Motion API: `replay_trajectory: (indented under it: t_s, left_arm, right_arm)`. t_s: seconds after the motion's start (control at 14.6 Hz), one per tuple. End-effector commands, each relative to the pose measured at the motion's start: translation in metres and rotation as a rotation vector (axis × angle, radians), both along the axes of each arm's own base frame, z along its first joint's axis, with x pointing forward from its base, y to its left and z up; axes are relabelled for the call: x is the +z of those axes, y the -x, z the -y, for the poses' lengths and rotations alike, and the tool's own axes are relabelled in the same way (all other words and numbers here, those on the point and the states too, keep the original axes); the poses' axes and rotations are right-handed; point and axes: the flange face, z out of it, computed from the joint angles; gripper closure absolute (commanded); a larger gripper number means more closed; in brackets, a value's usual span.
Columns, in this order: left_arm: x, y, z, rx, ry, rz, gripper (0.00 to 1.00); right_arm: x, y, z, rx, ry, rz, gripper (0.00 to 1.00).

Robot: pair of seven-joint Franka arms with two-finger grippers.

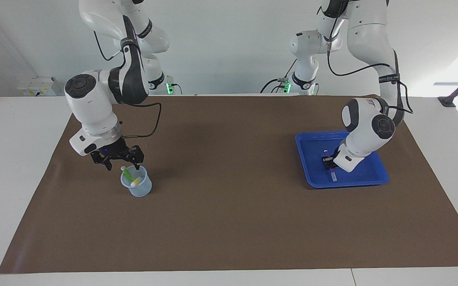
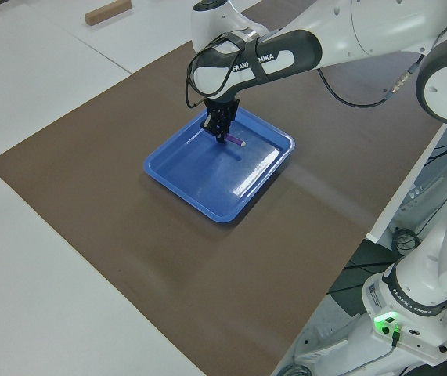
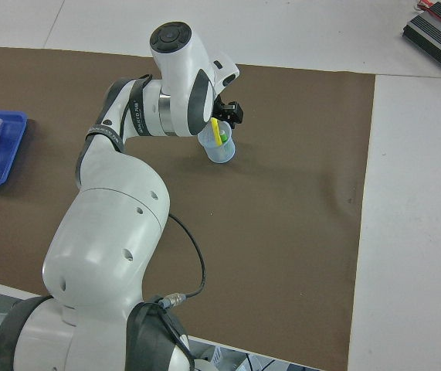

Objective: Right arm passes pens to left for tray arrangement
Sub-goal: 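Lower the purple pen into the tray while the right gripper returns, then grasp the green pen in the cup with the right gripper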

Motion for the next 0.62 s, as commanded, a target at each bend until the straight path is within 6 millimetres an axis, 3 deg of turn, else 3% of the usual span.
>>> replay_trajectory:
  t_s: [0.0,0.21,0.27,0.41,0.48,0.55]
  left_arm:
    - [-0.0002,0.0042,-0.0014,-0.014,-0.018,0.018,0.01]
    - [0.0004,0.0037,-0.0023,-0.019,-0.017,0.020,0.00]
    - [0.0017,0.0028,-0.0023,-0.019,-0.017,0.023,0.00]
    - [0.0025,0.0021,-0.0023,-0.019,-0.016,0.026,0.00]
    - [0.0032,0.0015,-0.0022,-0.018,-0.016,0.029,0.00]
    - [0.0033,0.0012,-0.0031,-0.017,-0.016,0.031,0.00]
  right_arm:
    - [-0.0074,0.0093,0.0139,0.048,0.024,0.015,0.09]
    - [-0.0133,0.0122,0.0171,0.054,0.026,0.033,0.20]
    - [-0.0139,0.0128,0.0172,0.054,0.026,0.027,0.36]
    - [-0.0130,0.0129,0.0181,0.053,0.026,0.029,0.90]
    - [-0.0124,0.0127,0.0181,0.048,0.026,0.029,1.00]
    - [-0.0125,0.0129,0.0181,0.043,0.025,0.027,1.00]
